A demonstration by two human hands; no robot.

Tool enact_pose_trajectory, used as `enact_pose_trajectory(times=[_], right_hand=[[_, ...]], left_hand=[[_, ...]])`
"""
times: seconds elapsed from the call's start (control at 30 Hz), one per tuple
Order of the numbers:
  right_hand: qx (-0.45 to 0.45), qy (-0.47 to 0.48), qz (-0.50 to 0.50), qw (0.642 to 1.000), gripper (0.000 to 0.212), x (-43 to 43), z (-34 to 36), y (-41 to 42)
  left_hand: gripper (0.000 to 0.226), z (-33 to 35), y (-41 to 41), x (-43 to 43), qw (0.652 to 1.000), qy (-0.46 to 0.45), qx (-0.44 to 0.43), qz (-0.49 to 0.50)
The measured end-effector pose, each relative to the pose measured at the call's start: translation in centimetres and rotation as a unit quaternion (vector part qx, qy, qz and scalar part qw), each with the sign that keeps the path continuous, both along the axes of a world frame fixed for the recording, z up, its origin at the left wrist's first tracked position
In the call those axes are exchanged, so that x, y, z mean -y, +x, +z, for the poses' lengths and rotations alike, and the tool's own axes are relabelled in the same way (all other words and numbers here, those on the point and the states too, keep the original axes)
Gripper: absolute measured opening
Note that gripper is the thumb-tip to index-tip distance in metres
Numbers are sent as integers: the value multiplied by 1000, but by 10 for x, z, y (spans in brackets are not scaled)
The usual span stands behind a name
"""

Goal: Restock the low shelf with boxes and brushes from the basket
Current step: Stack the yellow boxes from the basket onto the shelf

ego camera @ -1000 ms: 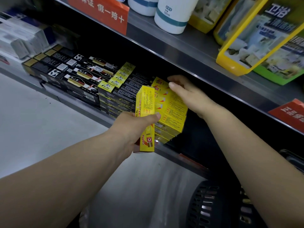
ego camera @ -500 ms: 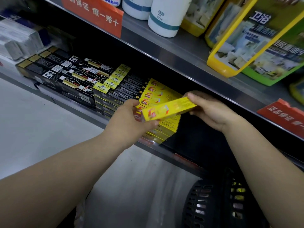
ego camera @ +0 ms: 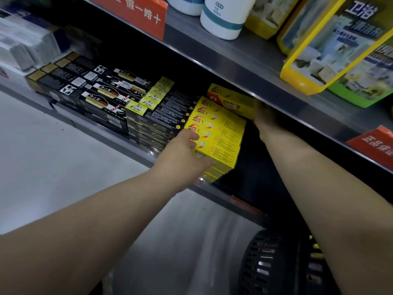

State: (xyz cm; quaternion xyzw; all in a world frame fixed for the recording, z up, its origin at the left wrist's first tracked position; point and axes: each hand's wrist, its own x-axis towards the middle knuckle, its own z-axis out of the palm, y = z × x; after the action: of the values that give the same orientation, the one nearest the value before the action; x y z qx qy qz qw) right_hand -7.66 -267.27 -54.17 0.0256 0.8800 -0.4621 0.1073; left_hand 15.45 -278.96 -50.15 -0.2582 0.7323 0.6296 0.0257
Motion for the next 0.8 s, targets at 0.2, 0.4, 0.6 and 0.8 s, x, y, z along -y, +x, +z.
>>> enact_pose_trajectory(times=[0.2,0.4,0.6,0.8], right_hand=[[-8,94,51,994,44,13,-22,-10],[27,113,115,987,37,11,-22,-2],[8,178,211,961,42,-20,28,36],[-16,74,255,964,18,-113,93,113]], left_hand=[[42,0,0,-3,1000,-4,10,-13],[37,9,0,-9,999,-15,17,-37],[22,26,3,-42,997,-16,-16,-80],[19,47,3,-106,977,-71,-95,-176]])
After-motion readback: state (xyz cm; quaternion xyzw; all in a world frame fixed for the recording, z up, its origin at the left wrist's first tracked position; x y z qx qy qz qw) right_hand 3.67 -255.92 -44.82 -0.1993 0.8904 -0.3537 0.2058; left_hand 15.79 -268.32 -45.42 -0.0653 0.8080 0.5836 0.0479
